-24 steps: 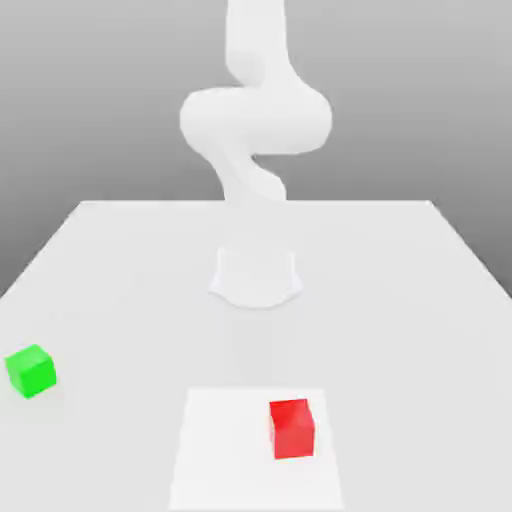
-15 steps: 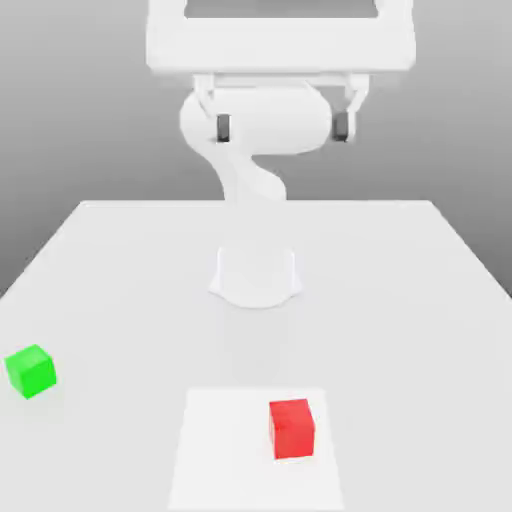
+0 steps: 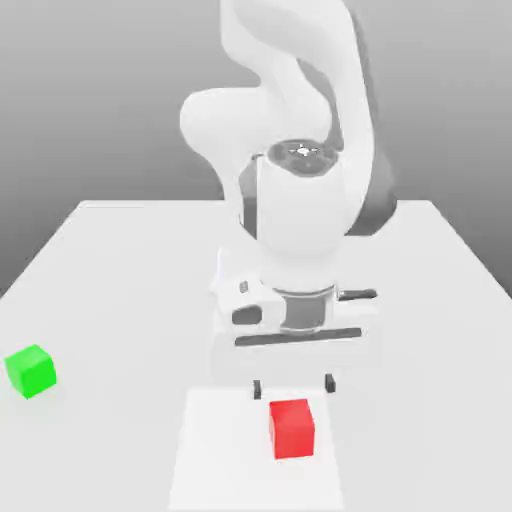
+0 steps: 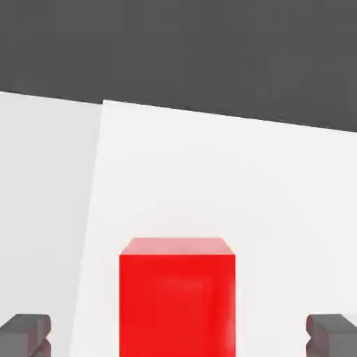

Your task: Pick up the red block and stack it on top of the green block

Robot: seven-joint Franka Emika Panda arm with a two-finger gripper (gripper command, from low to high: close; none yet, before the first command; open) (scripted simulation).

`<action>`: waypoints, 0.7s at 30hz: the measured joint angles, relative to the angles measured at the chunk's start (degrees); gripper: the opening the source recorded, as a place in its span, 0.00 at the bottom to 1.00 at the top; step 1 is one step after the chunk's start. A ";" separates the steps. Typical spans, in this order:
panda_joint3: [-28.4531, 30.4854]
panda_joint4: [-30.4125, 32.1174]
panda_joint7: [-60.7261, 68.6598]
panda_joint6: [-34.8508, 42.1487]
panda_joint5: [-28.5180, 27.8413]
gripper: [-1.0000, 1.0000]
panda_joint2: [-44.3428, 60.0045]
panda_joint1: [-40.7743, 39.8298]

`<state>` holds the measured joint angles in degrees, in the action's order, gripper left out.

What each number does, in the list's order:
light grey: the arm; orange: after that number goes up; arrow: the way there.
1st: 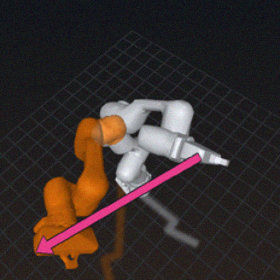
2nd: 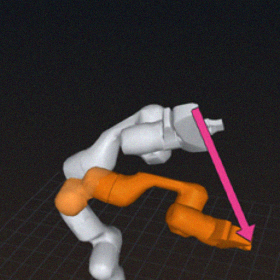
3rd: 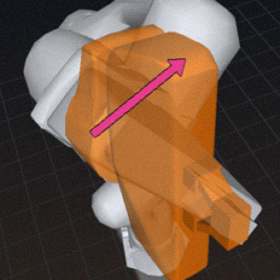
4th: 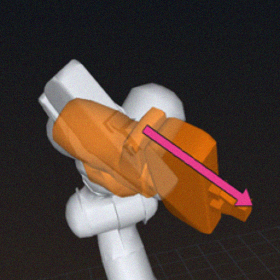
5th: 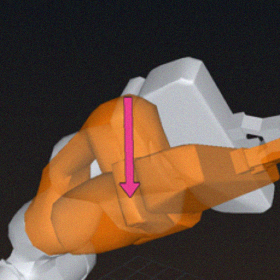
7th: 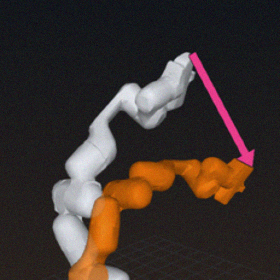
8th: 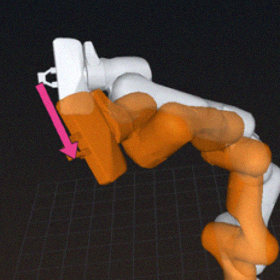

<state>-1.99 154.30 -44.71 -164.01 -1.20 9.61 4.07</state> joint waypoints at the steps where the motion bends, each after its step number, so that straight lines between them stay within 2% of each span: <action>1: 0.19 -0.27 -0.20 -1.75 -0.27 0.50 2.08 0.13; 2: 0.44 -0.55 -0.36 -3.52 -0.48 0.50 4.16 0.33; 3: 0.65 -0.77 -0.46 -4.85 -0.61 0.00 5.72 0.50; 10: 0.59 -0.79 -0.62 -4.97 -0.80 0.00 5.86 0.44; 16: 0.04 0.75 0.19 4.26 0.61 0.00 -4.89 -0.27; 21: 4.86 -0.25 -6.41 7.21 0.86 0.00 -6.84 -9.47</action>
<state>2.87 154.05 -51.12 -156.80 -0.35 2.77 -5.40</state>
